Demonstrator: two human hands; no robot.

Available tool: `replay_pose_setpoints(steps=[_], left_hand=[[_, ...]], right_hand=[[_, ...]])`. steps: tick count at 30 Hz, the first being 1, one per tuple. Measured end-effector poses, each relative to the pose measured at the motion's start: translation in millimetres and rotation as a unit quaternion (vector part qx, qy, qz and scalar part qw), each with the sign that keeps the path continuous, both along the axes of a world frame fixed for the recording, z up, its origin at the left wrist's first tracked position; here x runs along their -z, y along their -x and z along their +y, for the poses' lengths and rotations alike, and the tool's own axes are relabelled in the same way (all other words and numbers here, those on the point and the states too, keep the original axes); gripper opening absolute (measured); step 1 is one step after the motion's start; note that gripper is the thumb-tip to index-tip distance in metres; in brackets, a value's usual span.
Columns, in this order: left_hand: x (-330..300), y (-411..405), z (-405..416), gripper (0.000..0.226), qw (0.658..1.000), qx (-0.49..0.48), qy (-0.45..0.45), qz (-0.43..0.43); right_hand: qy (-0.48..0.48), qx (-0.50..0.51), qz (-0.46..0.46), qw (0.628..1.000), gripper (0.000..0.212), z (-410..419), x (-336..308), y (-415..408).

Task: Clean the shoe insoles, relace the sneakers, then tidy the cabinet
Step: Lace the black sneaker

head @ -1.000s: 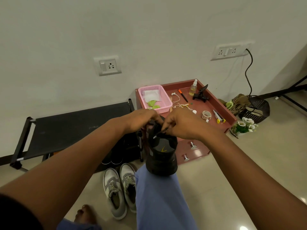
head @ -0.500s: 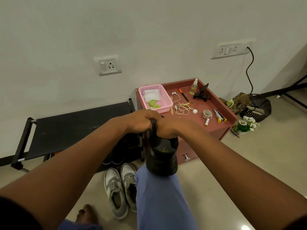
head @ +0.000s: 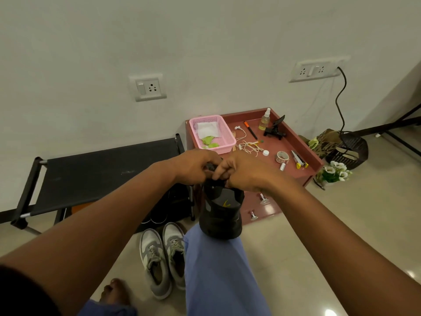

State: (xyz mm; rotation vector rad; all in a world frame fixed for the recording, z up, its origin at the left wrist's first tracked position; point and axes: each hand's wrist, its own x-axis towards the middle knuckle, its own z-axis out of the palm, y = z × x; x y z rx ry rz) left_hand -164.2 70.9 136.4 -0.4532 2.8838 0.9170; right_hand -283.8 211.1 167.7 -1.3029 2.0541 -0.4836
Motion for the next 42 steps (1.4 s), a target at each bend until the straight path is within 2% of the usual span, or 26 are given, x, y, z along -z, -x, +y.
replay_pose_setpoints(steps=[4, 6, 9, 12, 16, 20, 24, 29, 33, 38, 42], left_hand=[[2, 1, 0, 0.027, 0.999, -0.009, 0.041, 0.021], [2, 0, -1, 0.016, 0.998, -0.023, 0.061, 0.018], [1, -2, -1, 0.029, 0.995, -0.027, 0.089, 0.019], [-1, -4, 3, 0.032, 0.995, -0.050, 0.081, 0.034], [8, -3, 14, 0.031, 0.991, -0.083, 0.084, 0.065], [16, -1, 24, 0.028, 0.982, -0.121, 0.104, 0.098], [18, -2, 26, 0.027, 0.982, -0.115, 0.104, 0.113], [14, -6, 20, 0.042, 0.991, -0.094, 0.026, 0.094], [16, -6, 15, 0.051, 0.993, -0.074, 0.020, 0.091], [9, -1, 9, 0.036, 0.995, -0.071, 0.025, 0.072], [-4, 8, 4, 0.027, 0.998, -0.049, 0.036, 0.035]], right_hand=[[0.101, 0.052, -0.059, 0.992, 0.030, 5, 7, 3], [0.165, 0.084, -0.104, 0.977, 0.026, 10, 4, 4], [0.231, 0.147, -0.068, 0.959, 0.022, 11, 11, 15], [0.190, 0.169, 0.022, 0.967, 0.019, 11, 23, 29], [0.094, 0.145, 0.036, 0.984, 0.020, 11, 35, 32], [0.120, 0.158, 0.023, 0.980, 0.020, 8, 37, 26], [0.166, 0.172, 0.036, 0.970, 0.024, 11, 32, 21], [0.160, 0.144, 0.077, 0.973, 0.023, 12, 26, 16], [0.178, 0.145, 0.092, 0.969, 0.018, 8, 31, 15], [0.171, 0.160, 0.088, 0.968, 0.031, 3, 38, 24], [0.120, 0.139, 0.110, 0.977, 0.035, -5, 40, 30]])
